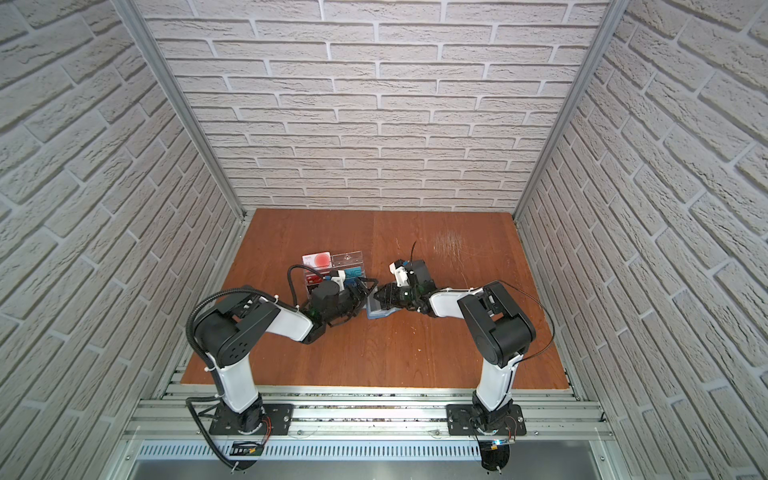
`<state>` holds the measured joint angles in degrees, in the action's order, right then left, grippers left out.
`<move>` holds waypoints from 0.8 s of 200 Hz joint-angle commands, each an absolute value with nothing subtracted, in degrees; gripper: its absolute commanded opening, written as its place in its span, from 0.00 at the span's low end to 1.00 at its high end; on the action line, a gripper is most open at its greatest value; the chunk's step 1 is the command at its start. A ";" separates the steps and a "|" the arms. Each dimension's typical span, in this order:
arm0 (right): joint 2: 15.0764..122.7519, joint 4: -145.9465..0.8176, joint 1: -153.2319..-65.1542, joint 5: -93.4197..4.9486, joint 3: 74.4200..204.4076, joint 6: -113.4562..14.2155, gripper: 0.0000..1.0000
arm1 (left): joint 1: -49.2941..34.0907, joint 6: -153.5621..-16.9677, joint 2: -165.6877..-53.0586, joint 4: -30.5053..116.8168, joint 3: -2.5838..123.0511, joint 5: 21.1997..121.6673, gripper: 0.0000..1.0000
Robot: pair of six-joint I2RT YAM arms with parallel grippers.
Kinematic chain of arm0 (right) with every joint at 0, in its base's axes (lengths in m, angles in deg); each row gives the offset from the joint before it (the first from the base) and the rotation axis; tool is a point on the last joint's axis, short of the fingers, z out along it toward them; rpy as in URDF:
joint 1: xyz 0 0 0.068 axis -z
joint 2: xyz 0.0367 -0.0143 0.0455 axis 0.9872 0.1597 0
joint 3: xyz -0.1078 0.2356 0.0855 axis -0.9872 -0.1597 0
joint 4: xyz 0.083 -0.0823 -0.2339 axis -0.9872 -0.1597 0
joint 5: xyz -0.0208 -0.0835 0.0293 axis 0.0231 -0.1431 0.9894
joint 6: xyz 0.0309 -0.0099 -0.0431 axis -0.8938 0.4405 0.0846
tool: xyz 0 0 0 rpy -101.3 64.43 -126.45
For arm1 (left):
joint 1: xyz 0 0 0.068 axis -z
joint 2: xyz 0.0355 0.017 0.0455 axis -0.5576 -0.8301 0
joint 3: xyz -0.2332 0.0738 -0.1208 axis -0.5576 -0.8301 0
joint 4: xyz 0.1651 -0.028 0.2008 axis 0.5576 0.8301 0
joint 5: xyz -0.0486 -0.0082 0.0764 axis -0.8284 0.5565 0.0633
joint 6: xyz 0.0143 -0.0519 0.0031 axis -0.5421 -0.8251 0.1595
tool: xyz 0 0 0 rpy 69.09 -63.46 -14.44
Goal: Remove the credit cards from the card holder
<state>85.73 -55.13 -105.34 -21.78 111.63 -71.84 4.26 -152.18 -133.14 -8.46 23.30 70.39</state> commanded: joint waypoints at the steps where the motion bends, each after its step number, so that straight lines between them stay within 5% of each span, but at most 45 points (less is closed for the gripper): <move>1: 86.90 -51.23 -106.03 -18.45 111.64 -72.74 0.34 | 4.08 -152.34 -134.89 -8.88 22.60 69.60 0.98; 160: 84.13 -55.09 -105.53 -19.42 111.82 -70.33 0.21 | 3.82 -152.95 -135.88 -11.08 21.28 69.38 0.98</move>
